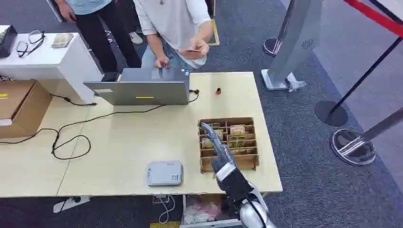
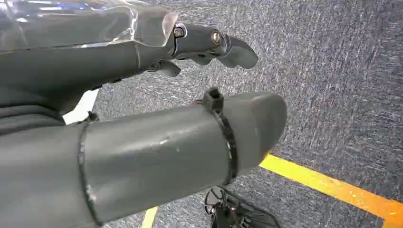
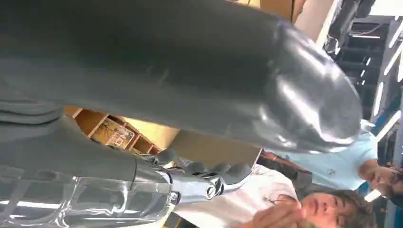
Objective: Pass the card to the sensor for recognition and then transmit it.
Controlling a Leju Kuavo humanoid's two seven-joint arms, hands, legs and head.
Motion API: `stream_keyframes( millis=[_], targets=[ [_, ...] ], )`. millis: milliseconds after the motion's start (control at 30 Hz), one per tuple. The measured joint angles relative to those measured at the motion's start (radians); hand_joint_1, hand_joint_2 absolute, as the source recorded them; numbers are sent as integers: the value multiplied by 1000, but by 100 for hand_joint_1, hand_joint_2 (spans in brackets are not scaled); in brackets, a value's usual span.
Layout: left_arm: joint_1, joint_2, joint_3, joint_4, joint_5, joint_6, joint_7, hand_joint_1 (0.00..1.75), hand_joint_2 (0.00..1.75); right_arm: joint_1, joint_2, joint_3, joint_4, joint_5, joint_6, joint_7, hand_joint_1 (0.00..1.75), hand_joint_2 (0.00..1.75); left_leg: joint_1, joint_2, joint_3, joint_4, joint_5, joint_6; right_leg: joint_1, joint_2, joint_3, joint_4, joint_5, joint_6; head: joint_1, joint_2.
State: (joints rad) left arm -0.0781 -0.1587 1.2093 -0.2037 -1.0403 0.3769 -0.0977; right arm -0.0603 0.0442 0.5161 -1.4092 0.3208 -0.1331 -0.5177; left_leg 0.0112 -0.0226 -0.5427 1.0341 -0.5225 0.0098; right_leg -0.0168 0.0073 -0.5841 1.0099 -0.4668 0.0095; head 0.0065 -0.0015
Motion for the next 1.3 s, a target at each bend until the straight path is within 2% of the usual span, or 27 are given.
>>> stream_keyframes(
  millis=[267, 433, 533, 767, 900, 1267, 1300],
  targets=[
    [0, 1, 0, 0, -5, 6, -2, 0, 0, -5, 0, -10, 0, 24, -46, 3, 0, 0, 0, 0, 0, 0, 0, 0, 0, 0, 0, 0, 0, 0, 0, 0],
    [0, 5, 0, 0, -14, -2, 0, 0, 0, -28, -1, -24, -2, 158, -154, 26, 0, 0, 0, 0, 0, 0, 0, 0, 0, 0, 0, 0, 0, 0, 0, 0],
    [0, 8, 0, 0, -16, -3, -7, 0, 0, -61, -1, -36, -2, 295, -228, 63, 0, 0, 0, 0, 0, 0, 1, 0, 0, 0, 0, 0, 1, 0, 0, 0],
    [-2, 9, -1, 0, -37, -12, -25, 0, 0, -190, -3, -66, 9, 689, -380, 209, 0, 0, 0, 0, 1, 0, 1, -1, 0, 1, 0, 0, 1, -1, 0, 0],
    [-4, 9, -2, 0, -47, -21, -28, 0, 0, -229, -11, -73, 28, 739, -393, 237, 0, 0, 0, 0, 1, 0, 1, -1, 0, 1, 1, 0, 1, -1, 0, 0],
    [-11, 9, -10, 0, -47, -31, -42, 0, 0, -241, -18, -73, 85, 787, -413, 277, 0, 0, 0, 0, 1, 0, 1, 0, 0, 1, 0, 0, 1, -1, 0, 0],
    [-11, 9, -10, 0, -47, -32, -43, 0, 0, -244, -19, -73, 89, 795, -418, 284, 0, 175, 0, 0, 1, 0, 1, 0, 0, 1, 0, 0, 1, -1, 0, 0]
  ],
)
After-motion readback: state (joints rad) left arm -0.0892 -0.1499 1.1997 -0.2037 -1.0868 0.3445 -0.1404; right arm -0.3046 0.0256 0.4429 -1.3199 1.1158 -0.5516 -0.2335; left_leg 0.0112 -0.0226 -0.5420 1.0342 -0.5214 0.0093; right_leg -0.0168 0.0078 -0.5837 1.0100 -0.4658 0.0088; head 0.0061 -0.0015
